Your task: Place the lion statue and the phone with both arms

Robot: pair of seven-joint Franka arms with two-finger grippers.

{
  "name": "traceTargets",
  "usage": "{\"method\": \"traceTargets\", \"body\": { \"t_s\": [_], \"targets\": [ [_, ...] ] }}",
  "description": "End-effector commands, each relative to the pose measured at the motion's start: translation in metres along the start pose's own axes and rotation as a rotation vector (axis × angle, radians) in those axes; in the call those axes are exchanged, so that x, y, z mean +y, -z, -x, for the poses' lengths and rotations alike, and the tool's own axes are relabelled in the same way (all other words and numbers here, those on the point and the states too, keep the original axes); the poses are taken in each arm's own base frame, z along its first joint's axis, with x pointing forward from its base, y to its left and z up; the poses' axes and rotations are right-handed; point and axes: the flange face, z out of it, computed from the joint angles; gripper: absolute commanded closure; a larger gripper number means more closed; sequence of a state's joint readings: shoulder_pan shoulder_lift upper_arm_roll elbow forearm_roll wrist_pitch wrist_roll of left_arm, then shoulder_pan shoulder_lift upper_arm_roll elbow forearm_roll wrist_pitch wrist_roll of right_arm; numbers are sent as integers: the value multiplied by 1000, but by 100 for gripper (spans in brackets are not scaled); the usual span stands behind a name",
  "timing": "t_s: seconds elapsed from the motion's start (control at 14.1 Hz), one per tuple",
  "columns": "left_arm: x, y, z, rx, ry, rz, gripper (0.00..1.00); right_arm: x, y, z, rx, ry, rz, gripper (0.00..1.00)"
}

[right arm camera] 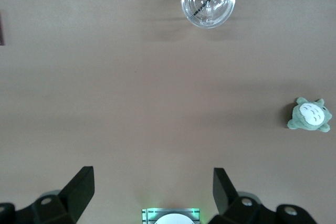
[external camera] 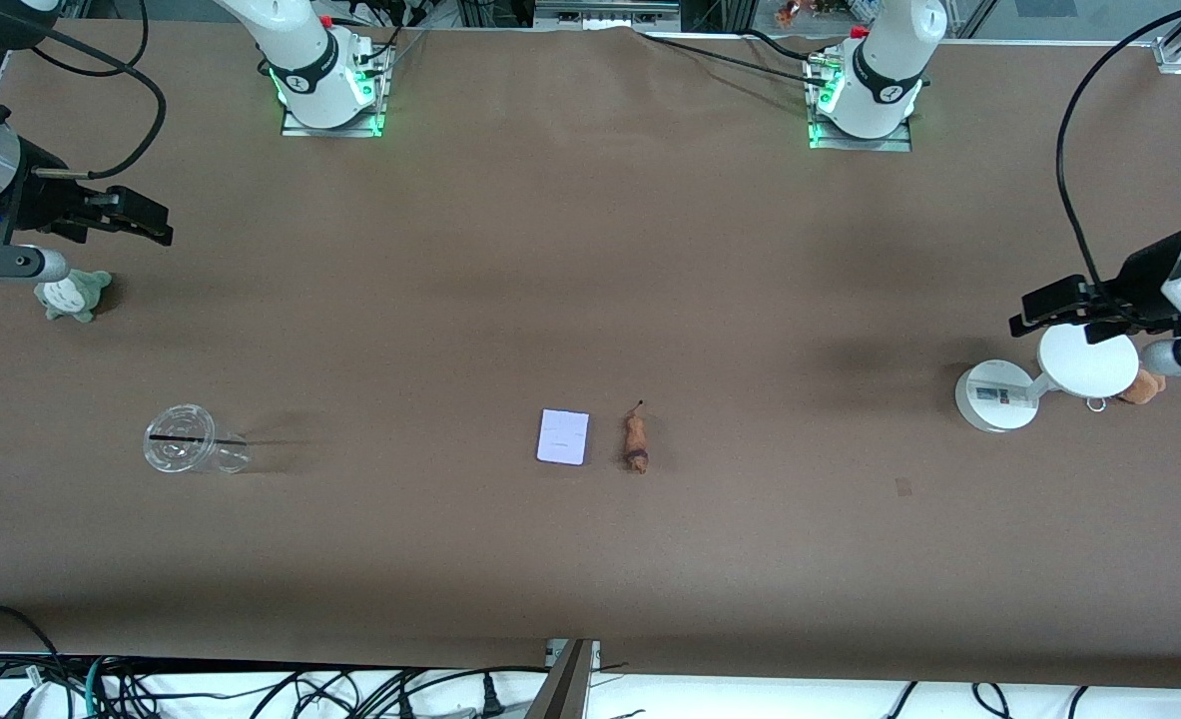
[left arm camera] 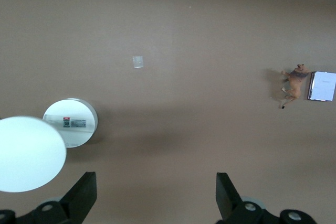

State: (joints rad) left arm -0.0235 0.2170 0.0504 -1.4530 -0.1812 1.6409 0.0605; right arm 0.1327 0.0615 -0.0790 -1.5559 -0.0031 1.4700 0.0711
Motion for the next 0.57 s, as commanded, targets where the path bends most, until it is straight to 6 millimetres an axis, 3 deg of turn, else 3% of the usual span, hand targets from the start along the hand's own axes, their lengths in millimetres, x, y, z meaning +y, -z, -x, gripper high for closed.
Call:
{"method": "traceTargets", "body": {
  "t_s": [0.0, 0.35, 0.5],
  "targets": [
    [51, -12, -19, -9, -27, -29, 0, 1, 5, -2, 1, 1, -16, 0],
    [126, -71, -47, -57, 135, -44, 0, 1, 5, -2, 1, -1, -16, 0],
    [174, -84, -45, -58, 137, -52, 0, 1, 5, -2, 1, -1, -16, 0]
  ]
}}
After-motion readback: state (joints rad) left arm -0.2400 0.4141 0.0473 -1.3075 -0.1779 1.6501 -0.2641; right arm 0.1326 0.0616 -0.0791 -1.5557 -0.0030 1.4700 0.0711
